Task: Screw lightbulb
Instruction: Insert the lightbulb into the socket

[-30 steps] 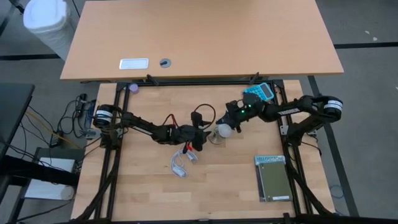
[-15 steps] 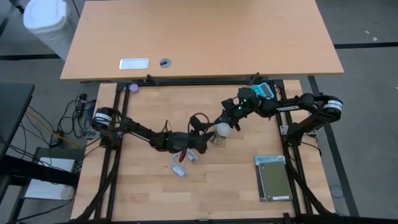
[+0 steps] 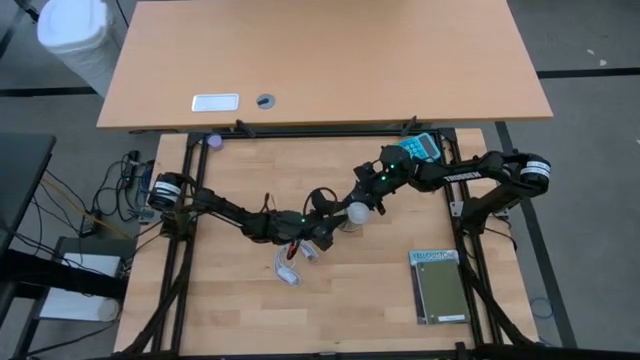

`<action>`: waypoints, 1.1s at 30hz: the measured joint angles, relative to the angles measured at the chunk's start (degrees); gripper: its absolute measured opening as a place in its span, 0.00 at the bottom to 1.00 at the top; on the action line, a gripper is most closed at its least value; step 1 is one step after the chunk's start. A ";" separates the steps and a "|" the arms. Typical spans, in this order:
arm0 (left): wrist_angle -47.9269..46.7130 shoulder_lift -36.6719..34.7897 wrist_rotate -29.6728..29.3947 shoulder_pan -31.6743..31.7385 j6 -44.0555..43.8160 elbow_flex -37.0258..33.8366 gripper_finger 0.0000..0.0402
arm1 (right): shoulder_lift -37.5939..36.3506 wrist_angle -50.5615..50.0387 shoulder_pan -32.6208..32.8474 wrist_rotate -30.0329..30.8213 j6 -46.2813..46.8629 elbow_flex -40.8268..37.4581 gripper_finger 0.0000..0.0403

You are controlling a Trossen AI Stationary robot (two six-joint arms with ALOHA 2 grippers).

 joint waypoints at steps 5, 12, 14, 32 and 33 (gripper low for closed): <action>-0.18 0.01 1.61 0.72 -0.02 -0.01 0.59 | -0.02 0.10 0.95 1.11 -0.14 0.00 0.39; -1.03 0.01 4.06 1.67 2.61 -0.03 0.59 | -0.04 0.35 1.37 2.24 0.17 0.00 0.39; -1.63 0.01 4.13 1.96 3.18 -0.03 0.59 | -0.04 0.72 1.54 2.30 1.09 0.00 0.39; -0.55 0.01 9.83 2.77 5.46 -0.01 0.61 | -0.07 2.88 3.66 2.61 2.43 0.02 0.39; -0.60 0.01 10.09 3.00 5.07 -0.01 0.62 | -0.07 2.88 3.76 2.84 2.43 0.02 0.39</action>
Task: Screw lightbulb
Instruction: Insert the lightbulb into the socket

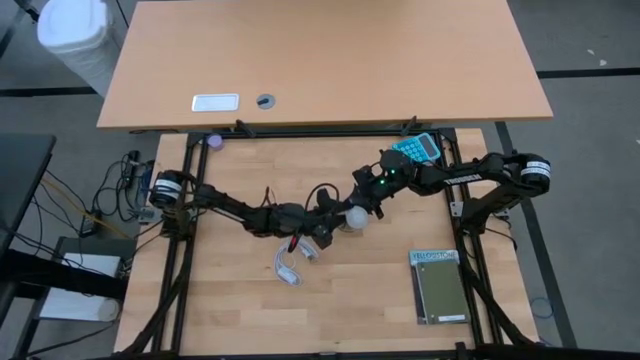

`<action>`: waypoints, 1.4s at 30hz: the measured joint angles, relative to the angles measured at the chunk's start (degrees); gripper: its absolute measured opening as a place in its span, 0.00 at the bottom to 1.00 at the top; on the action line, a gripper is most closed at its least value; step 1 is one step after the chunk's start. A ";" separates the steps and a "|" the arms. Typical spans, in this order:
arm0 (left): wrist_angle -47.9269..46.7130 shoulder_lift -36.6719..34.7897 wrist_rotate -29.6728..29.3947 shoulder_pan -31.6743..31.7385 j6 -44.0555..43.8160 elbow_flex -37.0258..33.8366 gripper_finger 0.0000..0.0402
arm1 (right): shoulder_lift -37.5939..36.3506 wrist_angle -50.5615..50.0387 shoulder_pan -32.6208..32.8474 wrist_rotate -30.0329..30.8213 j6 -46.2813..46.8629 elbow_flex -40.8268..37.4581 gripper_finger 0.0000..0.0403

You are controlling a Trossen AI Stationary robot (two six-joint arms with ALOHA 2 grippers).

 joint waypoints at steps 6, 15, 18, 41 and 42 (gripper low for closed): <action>0.23 0.00 1.49 0.63 -2.33 0.00 0.65 | 0.00 0.20 0.39 1.15 -0.02 0.00 0.39; 0.17 0.00 2.34 1.34 -3.44 0.00 0.63 | 0.00 0.20 0.38 1.67 -0.22 0.00 0.40; 0.16 0.00 2.34 1.37 -3.46 0.00 0.61 | 0.00 0.21 0.39 1.64 -1.20 0.00 0.40; 1.19 0.00 0.13 1.57 -16.66 0.13 0.59 | 0.04 7.33 -7.00 -2.88 -4.03 0.01 0.61; 1.09 0.00 0.07 1.55 -18.60 0.13 0.59 | 0.04 7.34 -7.72 -3.39 -4.61 0.00 0.61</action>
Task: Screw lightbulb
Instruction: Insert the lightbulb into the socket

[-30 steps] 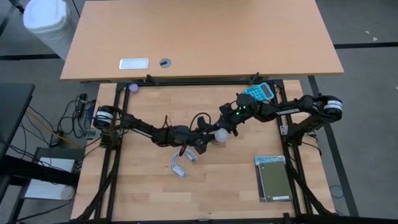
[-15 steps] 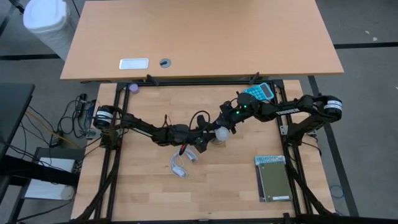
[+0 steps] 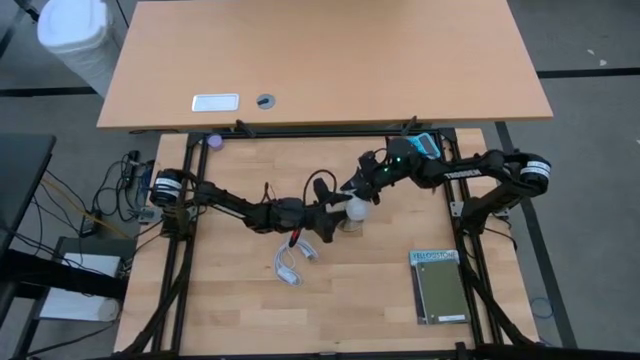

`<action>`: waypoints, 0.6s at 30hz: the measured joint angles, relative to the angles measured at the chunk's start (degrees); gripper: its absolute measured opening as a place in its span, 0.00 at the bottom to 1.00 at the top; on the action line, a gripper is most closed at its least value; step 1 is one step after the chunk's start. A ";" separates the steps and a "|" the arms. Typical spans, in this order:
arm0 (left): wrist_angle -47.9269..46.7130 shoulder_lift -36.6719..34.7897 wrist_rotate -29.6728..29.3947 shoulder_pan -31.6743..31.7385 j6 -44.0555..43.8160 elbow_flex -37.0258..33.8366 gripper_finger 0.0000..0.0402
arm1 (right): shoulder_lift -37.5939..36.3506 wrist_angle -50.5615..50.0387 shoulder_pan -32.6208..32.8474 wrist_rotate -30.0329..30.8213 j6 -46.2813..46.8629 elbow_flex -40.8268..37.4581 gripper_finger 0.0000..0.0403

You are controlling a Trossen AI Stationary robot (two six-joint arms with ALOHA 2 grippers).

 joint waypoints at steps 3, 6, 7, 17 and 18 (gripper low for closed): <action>0.06 0.00 -0.12 0.42 -5.75 0.00 0.59 | 0.00 -0.19 -2.04 -0.90 -2.88 -0.04 0.61; -0.06 -0.02 0.34 0.92 -9.49 0.00 0.59 | 0.00 -0.76 -3.31 -1.15 -5.14 -0.04 0.61; -0.35 -0.02 1.30 1.02 -10.80 -0.02 0.59 | -0.02 -0.83 -3.89 -1.13 -5.78 -0.04 0.61; -0.80 0.07 3.25 1.35 -19.62 -0.17 0.55 | -0.15 2.22 -9.67 -6.90 -7.53 0.00 0.60; -0.74 0.07 3.73 1.56 -20.37 -0.17 0.54 | -0.15 2.75 -9.86 -7.05 -7.88 0.00 0.60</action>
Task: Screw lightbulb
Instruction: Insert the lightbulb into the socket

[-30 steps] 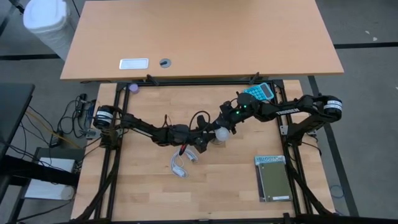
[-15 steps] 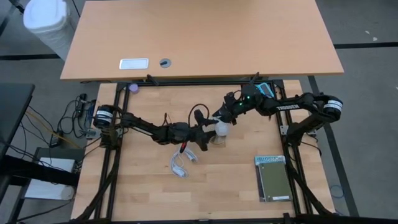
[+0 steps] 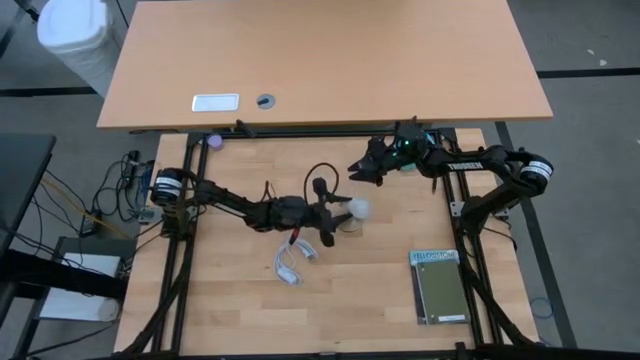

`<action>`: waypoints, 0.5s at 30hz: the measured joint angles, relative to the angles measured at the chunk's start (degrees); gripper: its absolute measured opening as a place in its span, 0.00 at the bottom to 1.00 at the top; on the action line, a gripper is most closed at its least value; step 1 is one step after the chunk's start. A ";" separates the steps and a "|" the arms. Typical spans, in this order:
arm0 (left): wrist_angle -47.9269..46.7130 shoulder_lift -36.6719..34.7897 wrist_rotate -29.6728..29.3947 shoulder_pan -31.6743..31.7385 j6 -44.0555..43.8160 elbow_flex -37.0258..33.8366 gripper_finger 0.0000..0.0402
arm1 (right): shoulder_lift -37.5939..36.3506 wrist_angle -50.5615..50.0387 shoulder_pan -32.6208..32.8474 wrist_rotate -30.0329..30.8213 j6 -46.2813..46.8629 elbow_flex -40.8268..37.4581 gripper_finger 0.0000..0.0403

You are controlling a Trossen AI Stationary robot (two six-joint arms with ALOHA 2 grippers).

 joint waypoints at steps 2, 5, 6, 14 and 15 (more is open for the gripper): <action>-0.48 0.00 0.59 0.62 -2.11 0.00 0.52 | 0.00 0.05 0.01 -0.40 -0.23 0.00 0.60; -3.05 0.00 0.44 2.03 -5.08 0.00 0.51 | 0.00 -1.27 0.71 -3.61 -1.74 0.00 0.60; -3.95 0.00 0.46 2.50 -5.89 0.00 0.51 | 0.00 -2.02 0.74 -5.35 -2.49 0.00 0.60; -5.01 1.72 1.33 4.27 -8.78 -0.17 0.51 | -8.14 -2.72 0.73 -5.89 -9.09 0.00 0.60; -3.88 2.09 1.73 4.36 -9.29 -0.17 0.51 | -10.43 -4.37 0.74 -5.88 -11.00 0.00 0.60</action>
